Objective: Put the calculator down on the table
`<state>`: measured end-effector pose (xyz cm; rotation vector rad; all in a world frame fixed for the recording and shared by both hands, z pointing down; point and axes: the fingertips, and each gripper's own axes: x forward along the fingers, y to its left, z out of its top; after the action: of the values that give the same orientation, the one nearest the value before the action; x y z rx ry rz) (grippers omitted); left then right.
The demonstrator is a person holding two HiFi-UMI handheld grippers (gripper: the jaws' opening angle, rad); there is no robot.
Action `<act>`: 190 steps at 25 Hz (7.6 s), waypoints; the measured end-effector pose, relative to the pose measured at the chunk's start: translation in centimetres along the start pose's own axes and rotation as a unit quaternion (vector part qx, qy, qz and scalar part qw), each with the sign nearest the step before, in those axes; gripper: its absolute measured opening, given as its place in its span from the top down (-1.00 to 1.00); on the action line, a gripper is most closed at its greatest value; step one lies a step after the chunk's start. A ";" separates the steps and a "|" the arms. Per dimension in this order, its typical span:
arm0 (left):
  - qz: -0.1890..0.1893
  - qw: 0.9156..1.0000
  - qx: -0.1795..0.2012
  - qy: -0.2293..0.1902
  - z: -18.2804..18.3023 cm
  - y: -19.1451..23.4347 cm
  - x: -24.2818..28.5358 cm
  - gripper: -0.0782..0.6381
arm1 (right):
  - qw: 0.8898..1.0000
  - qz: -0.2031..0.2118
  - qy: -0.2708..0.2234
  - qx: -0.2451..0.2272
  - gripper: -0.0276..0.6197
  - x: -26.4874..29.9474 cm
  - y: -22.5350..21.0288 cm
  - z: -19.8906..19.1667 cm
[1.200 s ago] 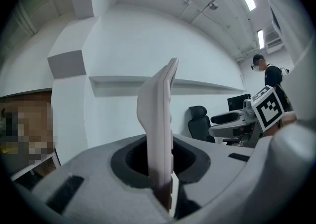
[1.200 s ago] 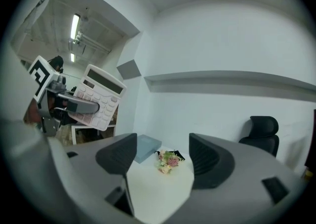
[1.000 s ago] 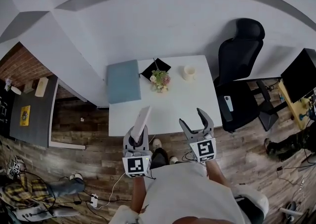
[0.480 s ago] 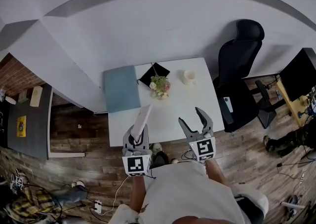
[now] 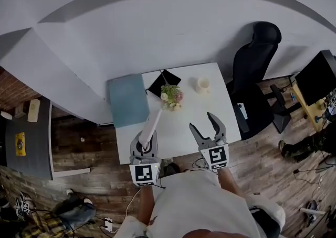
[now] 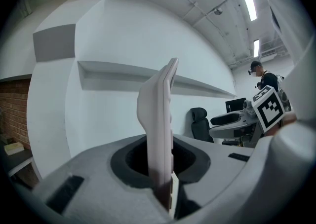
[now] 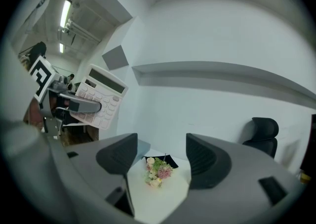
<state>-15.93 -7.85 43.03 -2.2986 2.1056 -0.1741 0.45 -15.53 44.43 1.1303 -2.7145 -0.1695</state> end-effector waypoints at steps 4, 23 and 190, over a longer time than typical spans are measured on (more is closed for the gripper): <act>-0.013 1.000 0.001 -0.004 0.0 1.2 1.4 0.58 | 1.000 -0.012 0.003 -0.001 -0.03 1.3 -0.1 0.2; -0.059 0.998 -0.011 0.003 -1.7 6.2 5.3 0.58 | 0.998 -0.057 0.031 -0.007 0.01 5.7 1.1 0.7; -0.133 0.891 -0.158 0.405 -35.5 -9.0 10.1 -0.04 | 0.944 0.071 0.309 0.089 0.14 3.3 3.2 -25.8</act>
<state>-9.55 -14.95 79.82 -3.0950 2.2049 -1.0362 1.72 -16.39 70.61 0.8351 -2.2521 0.3971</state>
